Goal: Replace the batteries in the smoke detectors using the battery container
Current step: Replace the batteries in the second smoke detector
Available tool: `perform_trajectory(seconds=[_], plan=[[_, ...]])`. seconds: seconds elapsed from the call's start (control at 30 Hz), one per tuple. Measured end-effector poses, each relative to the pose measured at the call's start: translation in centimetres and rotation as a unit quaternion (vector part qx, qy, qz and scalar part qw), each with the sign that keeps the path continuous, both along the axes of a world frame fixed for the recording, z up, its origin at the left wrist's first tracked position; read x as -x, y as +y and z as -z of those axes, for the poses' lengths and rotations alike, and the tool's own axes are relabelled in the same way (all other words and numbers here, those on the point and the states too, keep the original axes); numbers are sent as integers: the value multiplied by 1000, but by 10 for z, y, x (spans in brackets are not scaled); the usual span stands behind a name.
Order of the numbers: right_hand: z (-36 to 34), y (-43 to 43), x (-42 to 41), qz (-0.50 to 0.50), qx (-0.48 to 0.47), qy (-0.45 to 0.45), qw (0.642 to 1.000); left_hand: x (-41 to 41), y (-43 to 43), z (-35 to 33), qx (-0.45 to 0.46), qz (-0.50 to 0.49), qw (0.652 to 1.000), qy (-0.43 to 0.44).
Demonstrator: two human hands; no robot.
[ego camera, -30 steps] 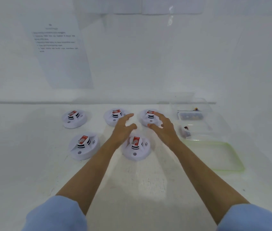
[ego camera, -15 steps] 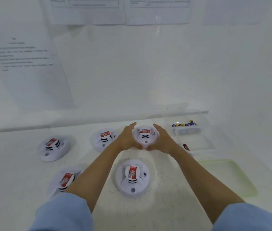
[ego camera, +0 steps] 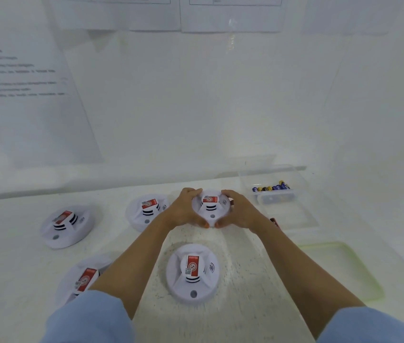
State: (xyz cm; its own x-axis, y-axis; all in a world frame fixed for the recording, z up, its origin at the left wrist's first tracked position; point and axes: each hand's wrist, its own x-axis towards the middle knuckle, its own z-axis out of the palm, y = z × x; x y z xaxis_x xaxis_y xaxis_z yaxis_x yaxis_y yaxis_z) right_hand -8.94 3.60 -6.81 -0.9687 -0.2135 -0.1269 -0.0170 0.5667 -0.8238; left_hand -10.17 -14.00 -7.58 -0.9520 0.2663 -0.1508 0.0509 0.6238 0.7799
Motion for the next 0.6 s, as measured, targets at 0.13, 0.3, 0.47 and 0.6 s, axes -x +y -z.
perform_trajectory(seconds=[0.13, 0.3, 0.47, 0.6], plan=[[-7, 1, 1, -2, 9, 7, 1000, -5, -4, -8, -7, -12, 1000, 17], [-32, 11, -2, -9, 49, 46, 998, -13, 2, -39, -40, -17, 997, 61], [-56, 41, -16, -19, 95, 75, 993, -22, 28, -66, -41, -9, 995, 88], [-66, 73, -24, -33, 142, 72, 987, -29, 58, -78, -39, -5, 995, 97]])
